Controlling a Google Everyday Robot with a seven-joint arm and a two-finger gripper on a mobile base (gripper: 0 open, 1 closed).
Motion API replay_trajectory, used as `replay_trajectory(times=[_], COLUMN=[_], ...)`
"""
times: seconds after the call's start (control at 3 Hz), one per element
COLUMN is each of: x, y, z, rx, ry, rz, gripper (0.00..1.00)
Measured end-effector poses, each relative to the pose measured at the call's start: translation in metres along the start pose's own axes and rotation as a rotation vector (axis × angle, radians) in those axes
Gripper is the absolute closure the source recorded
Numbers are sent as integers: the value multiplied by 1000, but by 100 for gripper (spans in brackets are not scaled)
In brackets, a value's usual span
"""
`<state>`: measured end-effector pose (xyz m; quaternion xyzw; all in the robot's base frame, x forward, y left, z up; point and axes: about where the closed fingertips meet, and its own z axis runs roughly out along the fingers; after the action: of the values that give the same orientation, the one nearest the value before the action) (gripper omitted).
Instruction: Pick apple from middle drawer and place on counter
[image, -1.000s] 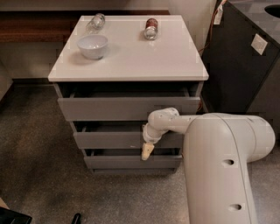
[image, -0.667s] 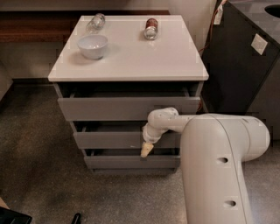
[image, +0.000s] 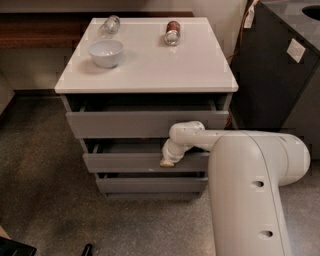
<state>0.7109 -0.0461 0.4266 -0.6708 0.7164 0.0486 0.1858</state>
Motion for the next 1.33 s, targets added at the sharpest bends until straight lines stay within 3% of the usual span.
replay_trajectory(times=[0.33,0.67,1.0,1.33], x=[-10,-17,-28,-27], y=[8,17,40,40], z=[-12,-21,-39,-38], rx=[-6,-16,-38,-38], ry=[-22,-43,-86,-86], rz=[-13,-22,-32,-32], gripper=[87,100,100,100])
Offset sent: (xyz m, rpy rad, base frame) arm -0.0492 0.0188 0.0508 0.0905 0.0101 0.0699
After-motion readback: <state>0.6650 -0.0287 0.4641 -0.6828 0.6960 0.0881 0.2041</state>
